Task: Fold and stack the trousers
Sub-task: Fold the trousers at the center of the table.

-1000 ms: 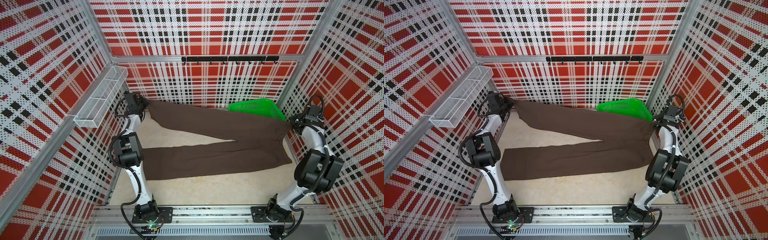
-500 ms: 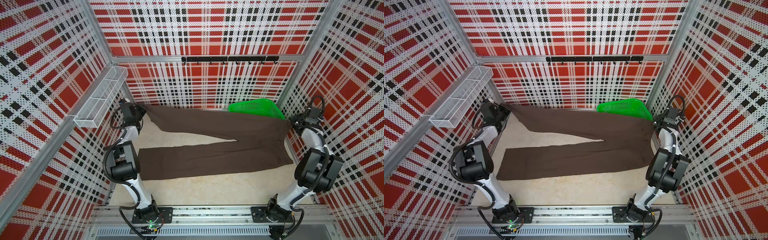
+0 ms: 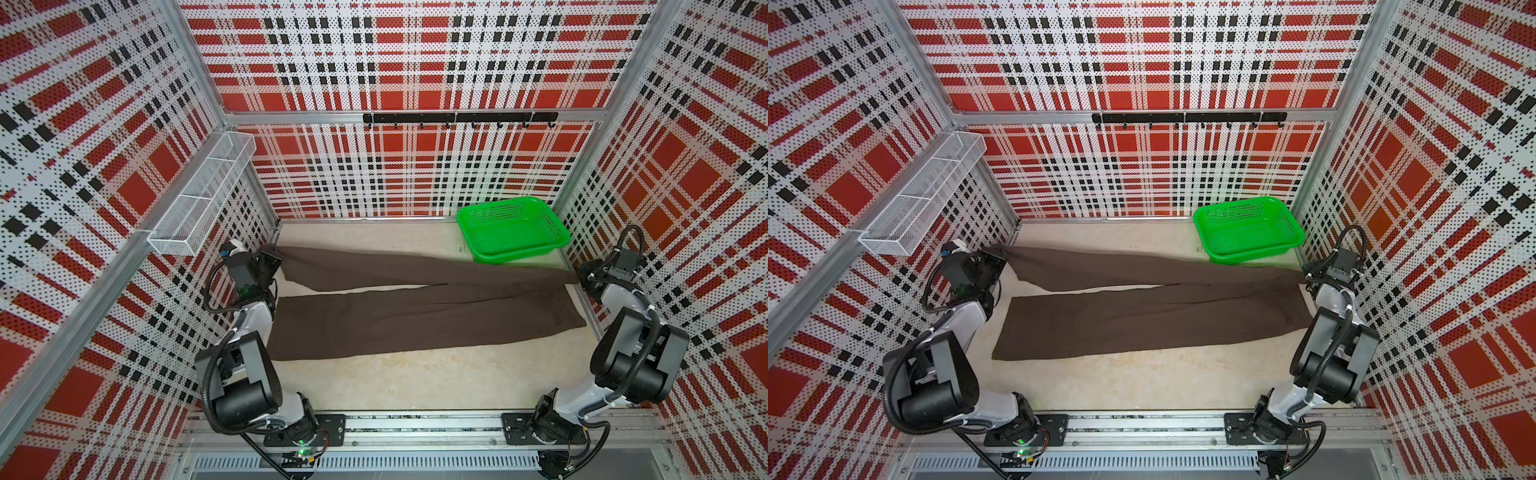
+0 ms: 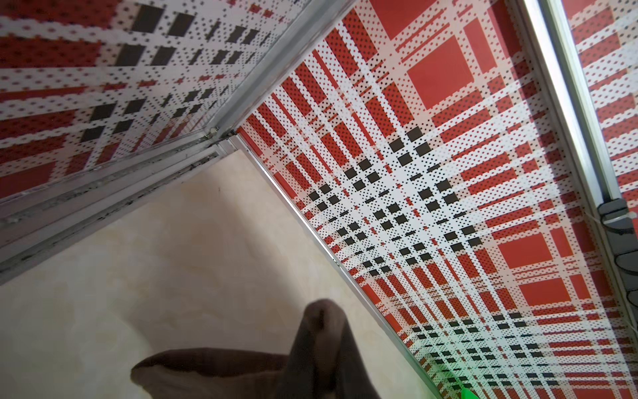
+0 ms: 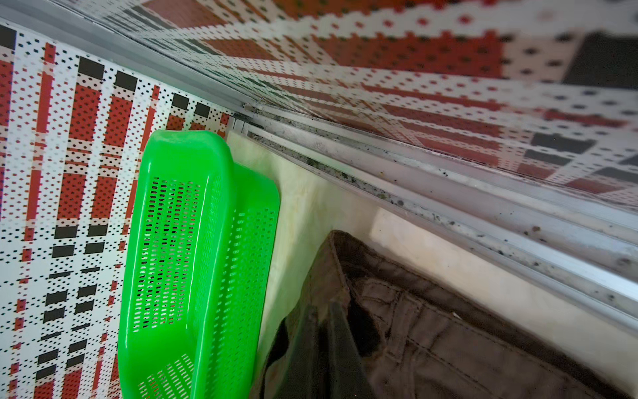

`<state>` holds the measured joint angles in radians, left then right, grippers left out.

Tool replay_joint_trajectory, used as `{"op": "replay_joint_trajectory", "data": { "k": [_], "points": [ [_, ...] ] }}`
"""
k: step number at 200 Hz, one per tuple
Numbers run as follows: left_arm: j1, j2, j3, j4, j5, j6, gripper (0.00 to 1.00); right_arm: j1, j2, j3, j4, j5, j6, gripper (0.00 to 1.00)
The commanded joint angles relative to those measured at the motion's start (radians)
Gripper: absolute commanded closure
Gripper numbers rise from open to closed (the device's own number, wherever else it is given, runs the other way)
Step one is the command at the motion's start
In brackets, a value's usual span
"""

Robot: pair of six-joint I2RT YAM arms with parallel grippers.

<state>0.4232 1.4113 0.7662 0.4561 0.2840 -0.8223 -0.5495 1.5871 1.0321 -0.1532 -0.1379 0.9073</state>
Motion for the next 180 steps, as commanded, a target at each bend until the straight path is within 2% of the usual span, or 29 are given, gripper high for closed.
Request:
{"op": "replay_joint_trajectory", "data": {
  "k": [1, 22, 64, 85, 111, 150, 180],
  "points": [
    [0.036, -0.062, -0.047, 0.062, -0.027, 0.0, 1.0, -0.022, -0.051, -0.023, 0.042, 0.0, -0.008, 1.0],
    [0.042, -0.063, -0.03, 0.065, -0.011, -0.009, 1.0, -0.026, -0.049, 0.011, 0.042, -0.018, -0.003, 1.0],
    [0.029, -0.003, 0.187, 0.068, 0.033, -0.049, 1.0, -0.026, -0.033, 0.2, -0.009, -0.058, 0.031, 1.0],
    [0.023, -0.023, 0.215, 0.063, 0.031, -0.051, 1.0, -0.026, -0.056, 0.214, -0.04, -0.047, 0.014, 1.0],
    [0.029, -0.077, 0.11, 0.062, 0.017, -0.037, 1.0, -0.031, -0.093, 0.091, -0.015, -0.029, 0.004, 1.0],
    [0.083, -0.17, -0.159, 0.115, 0.017, -0.043, 1.0, -0.069, -0.12, -0.102, 0.041, -0.033, 0.004, 1.0],
    [0.136, -0.232, -0.251, 0.125, 0.035, -0.047, 1.0, -0.104, -0.155, -0.167, 0.032, -0.013, -0.011, 1.0]
  ]
}}
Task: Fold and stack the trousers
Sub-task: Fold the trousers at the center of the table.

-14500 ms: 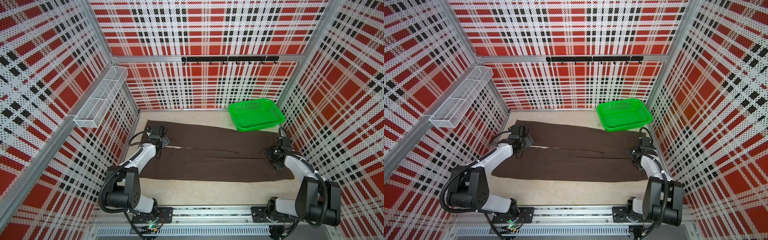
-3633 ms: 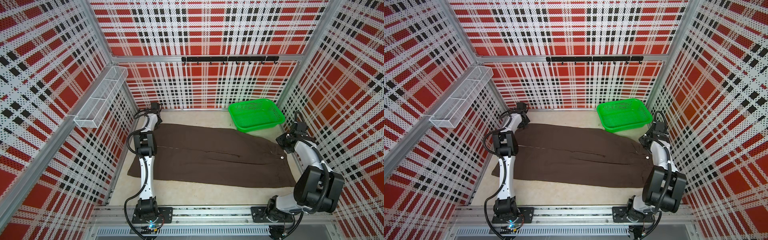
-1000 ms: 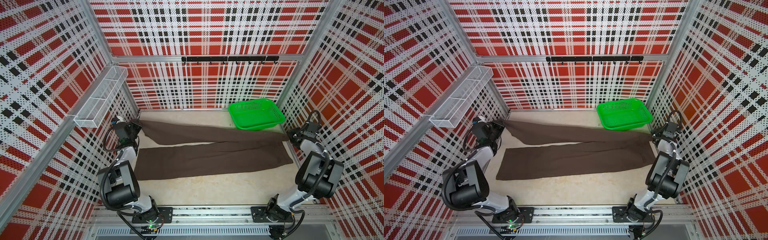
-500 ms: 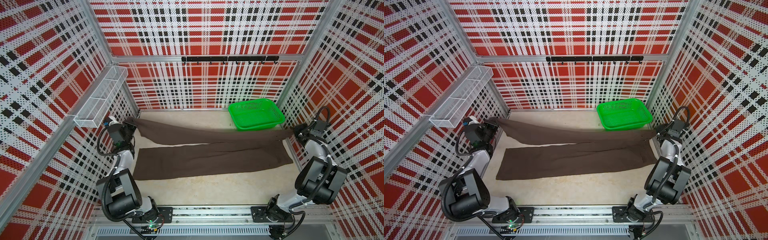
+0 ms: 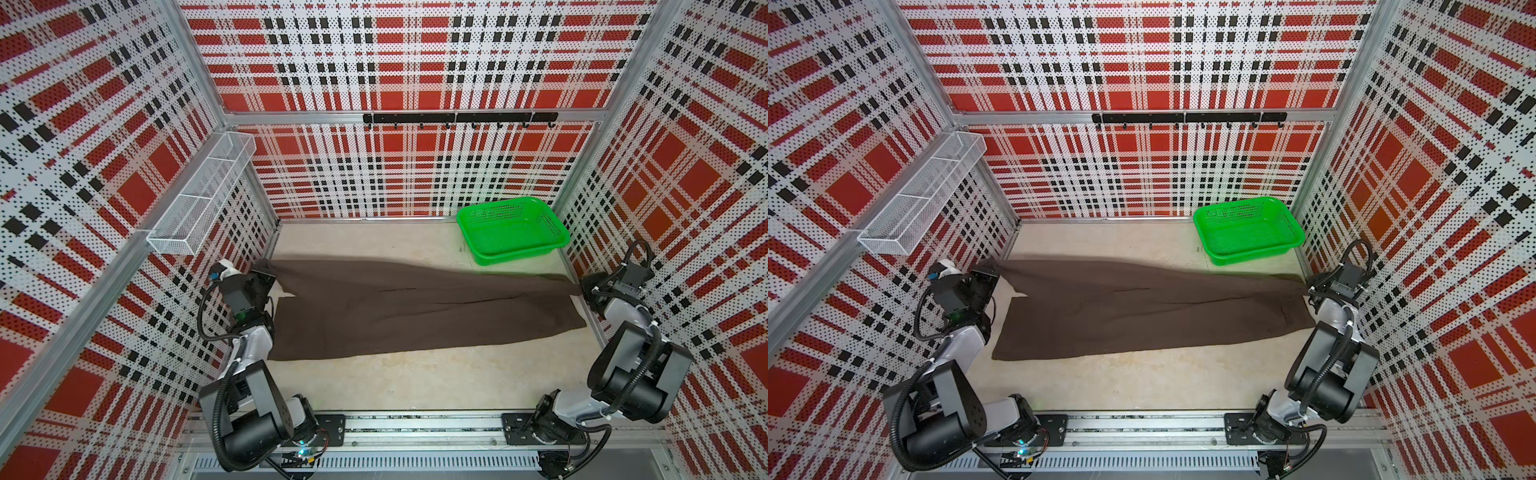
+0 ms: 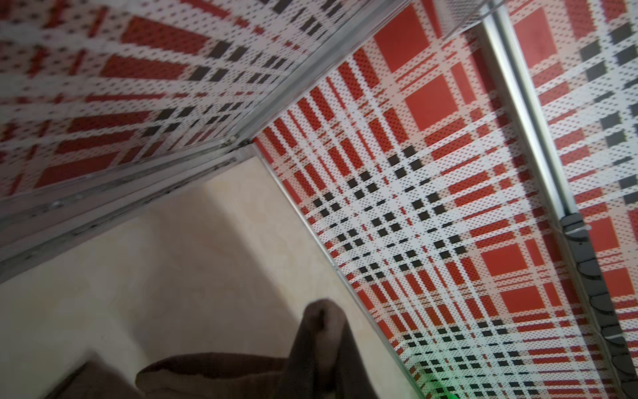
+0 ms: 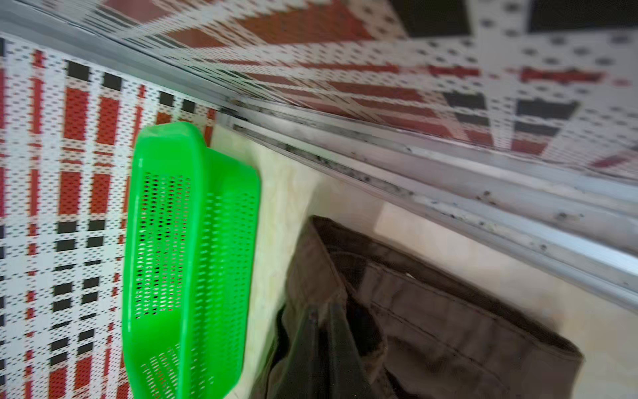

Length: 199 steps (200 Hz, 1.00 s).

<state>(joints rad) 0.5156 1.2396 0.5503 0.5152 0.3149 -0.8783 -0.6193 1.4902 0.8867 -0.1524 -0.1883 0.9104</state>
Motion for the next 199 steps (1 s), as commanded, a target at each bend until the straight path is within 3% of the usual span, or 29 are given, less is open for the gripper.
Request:
{"op": "replay_joint_trajectory", "data": {
  "k": [1, 90, 199],
  "points": [
    [0.045, -0.063, -0.037, 0.066, 0.005, 0.009, 1.0, -0.034, -0.058, -0.023, 0.03, 0.039, -0.014, 1.0],
    [0.086, -0.2, -0.103, -0.077, -0.055, 0.022, 1.0, -0.066, -0.082, -0.051, -0.035, 0.06, -0.062, 1.0],
    [0.115, -0.338, -0.18, -0.341, -0.271, 0.011, 1.0, -0.091, -0.028, -0.114, -0.035, 0.114, -0.089, 1.0]
  ]
}}
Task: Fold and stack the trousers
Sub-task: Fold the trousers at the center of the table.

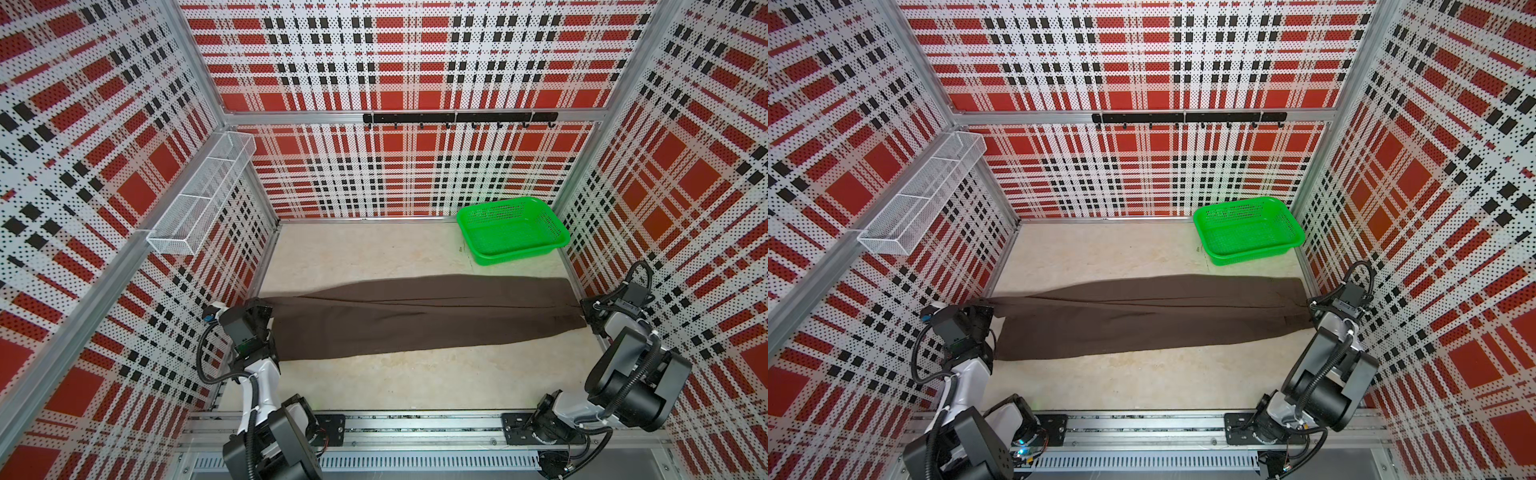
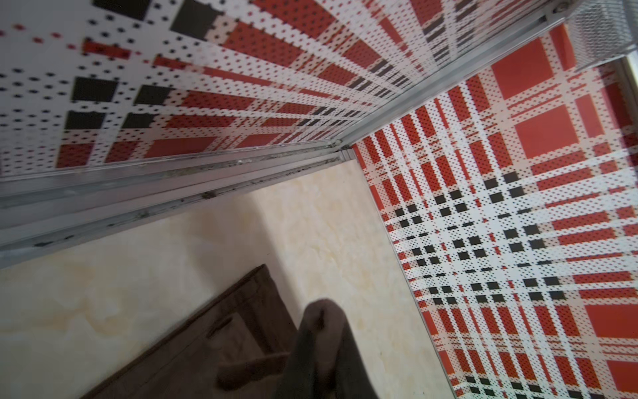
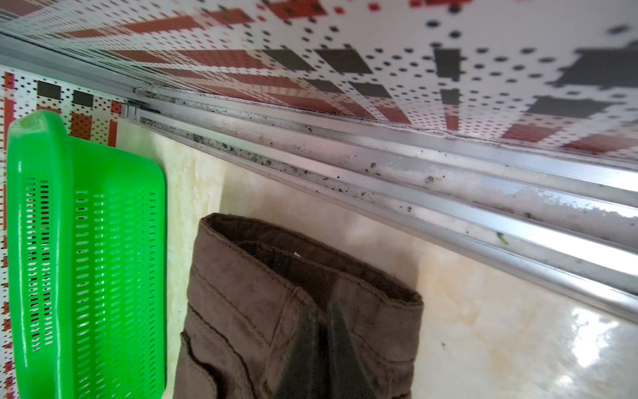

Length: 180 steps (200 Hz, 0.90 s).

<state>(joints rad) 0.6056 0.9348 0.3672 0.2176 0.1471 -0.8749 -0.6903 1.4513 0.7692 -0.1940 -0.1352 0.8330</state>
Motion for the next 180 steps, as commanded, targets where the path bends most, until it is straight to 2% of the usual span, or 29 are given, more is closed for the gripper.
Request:
{"op": "replay_joint_trajectory", "data": {
  "k": [1, 54, 93, 136, 158, 180],
  "points": [
    [0.025, -0.033, 0.003, -0.045, -0.105, 0.008, 1.0, -0.02, 0.011, 0.004, 0.006, 0.061, -0.011, 1.0],
    [0.025, -0.034, -0.032, -0.079, -0.134, 0.008, 1.0, -0.021, 0.017, -0.017, -0.005, 0.099, -0.009, 1.0],
    [0.024, -0.086, -0.038, -0.102, -0.156, -0.001, 1.0, -0.027, -0.008, -0.024, -0.014, 0.13, 0.009, 1.0],
    [0.022, -0.118, -0.052, -0.138, -0.17, 0.007, 1.0, -0.028, 0.028, -0.003, -0.016, 0.164, 0.032, 1.0],
    [0.019, -0.118, -0.054, -0.112, -0.142, -0.003, 1.0, -0.028, 0.064, 0.038, -0.013, 0.123, 0.046, 1.0],
    [-0.021, -0.082, 0.016, -0.096, -0.137, -0.009, 1.0, -0.01, 0.066, 0.111, -0.024, 0.082, 0.063, 1.0]
  ]
}}
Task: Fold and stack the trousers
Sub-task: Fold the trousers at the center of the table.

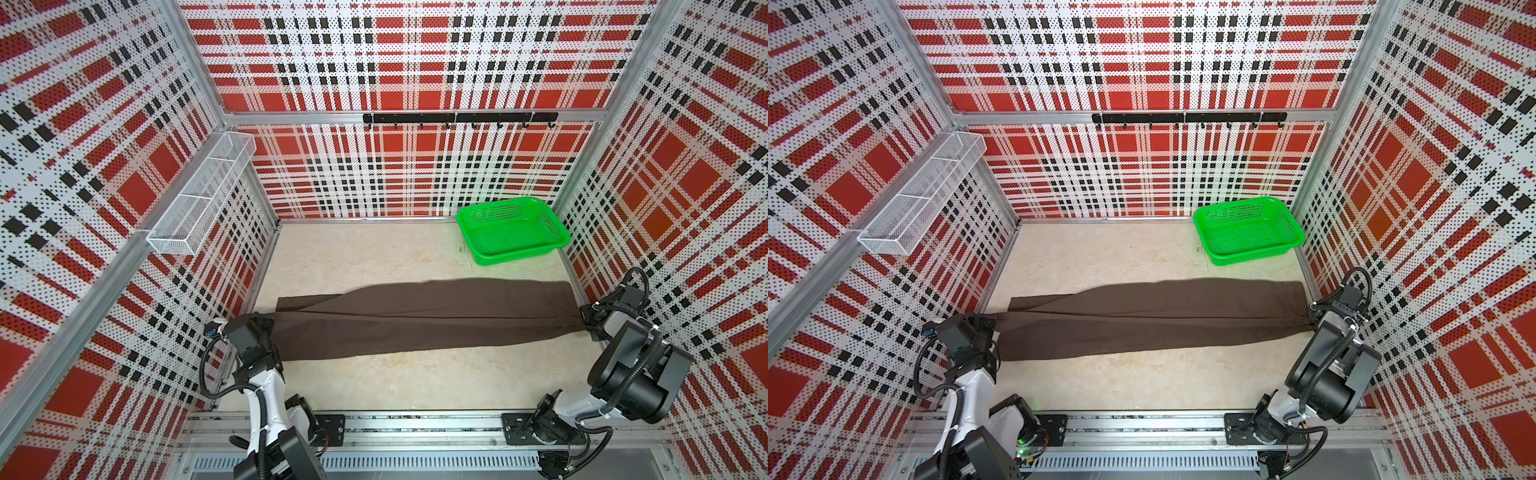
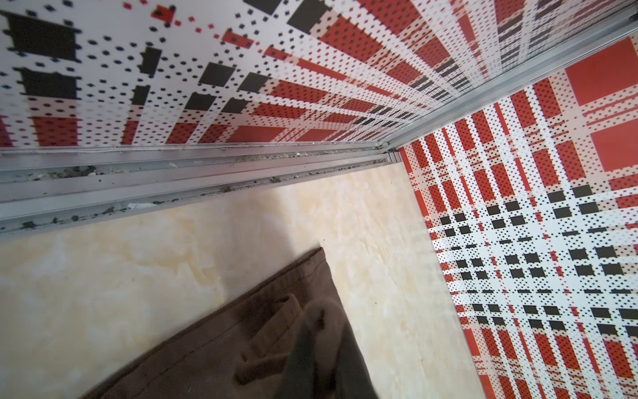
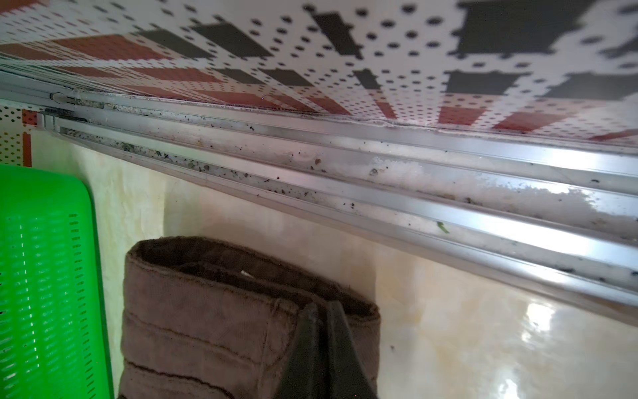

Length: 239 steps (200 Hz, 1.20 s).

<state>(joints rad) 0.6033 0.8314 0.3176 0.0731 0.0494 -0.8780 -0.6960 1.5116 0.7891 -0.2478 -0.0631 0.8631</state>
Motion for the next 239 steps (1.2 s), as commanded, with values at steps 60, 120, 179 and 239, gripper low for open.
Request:
{"op": "replay_joint_trajectory", "data": {
  "k": [60, 120, 179, 239],
  "points": [
    [-0.122, 0.011, 0.152, 0.007, -0.079, 0.029, 1.0, 0.006, -0.021, 0.193, -0.01, 0.035, -0.003, 1.0],
    [-0.074, -0.047, -0.007, -0.051, -0.135, 0.038, 1.0, -0.004, 0.032, 0.043, 0.07, 0.073, 0.0, 1.0],
    [-0.044, -0.082, -0.105, -0.065, -0.223, 0.002, 1.0, -0.014, 0.028, 0.002, 0.064, 0.135, -0.001, 1.0],
    [-0.013, -0.145, -0.09, -0.117, -0.234, -0.003, 1.0, -0.027, -0.025, 0.006, 0.03, 0.166, 0.002, 1.0]
  ]
}}
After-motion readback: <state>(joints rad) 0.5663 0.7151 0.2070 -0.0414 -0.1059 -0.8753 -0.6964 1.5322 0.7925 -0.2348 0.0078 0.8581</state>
